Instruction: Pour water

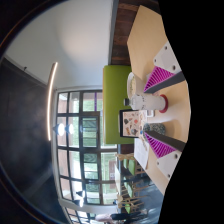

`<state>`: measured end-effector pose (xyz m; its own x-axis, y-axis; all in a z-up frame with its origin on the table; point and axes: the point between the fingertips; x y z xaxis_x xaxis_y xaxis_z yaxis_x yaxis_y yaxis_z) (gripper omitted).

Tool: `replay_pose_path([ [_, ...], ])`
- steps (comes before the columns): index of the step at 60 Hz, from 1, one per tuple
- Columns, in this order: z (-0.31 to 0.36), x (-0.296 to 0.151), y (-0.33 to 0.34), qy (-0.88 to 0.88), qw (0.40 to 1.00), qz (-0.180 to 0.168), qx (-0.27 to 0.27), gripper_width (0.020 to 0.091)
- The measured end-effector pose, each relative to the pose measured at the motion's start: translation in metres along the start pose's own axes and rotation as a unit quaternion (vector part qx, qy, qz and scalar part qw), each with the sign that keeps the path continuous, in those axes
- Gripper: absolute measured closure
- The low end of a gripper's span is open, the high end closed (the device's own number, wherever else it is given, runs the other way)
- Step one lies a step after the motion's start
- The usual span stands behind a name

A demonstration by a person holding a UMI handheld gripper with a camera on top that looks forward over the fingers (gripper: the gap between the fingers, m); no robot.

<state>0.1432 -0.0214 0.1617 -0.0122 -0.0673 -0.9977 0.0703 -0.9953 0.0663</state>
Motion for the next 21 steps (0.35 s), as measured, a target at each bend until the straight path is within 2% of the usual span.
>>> replay_pose_path([
  [8,0.033,-0.008,0.066,-0.012,1.0,-0.004,-0.015,0.0276],
  [21,0.055,-0.002,0.115,-0.006,0.999,-0.002,-0.034,0.0278],
])
Point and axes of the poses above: the point between the fingertips, and its own axes, seen from behind it with the camera up: z to the left, x down, y backward, against the way the camera looks, and after that the axes turned 5 degrees about -x, right-handed
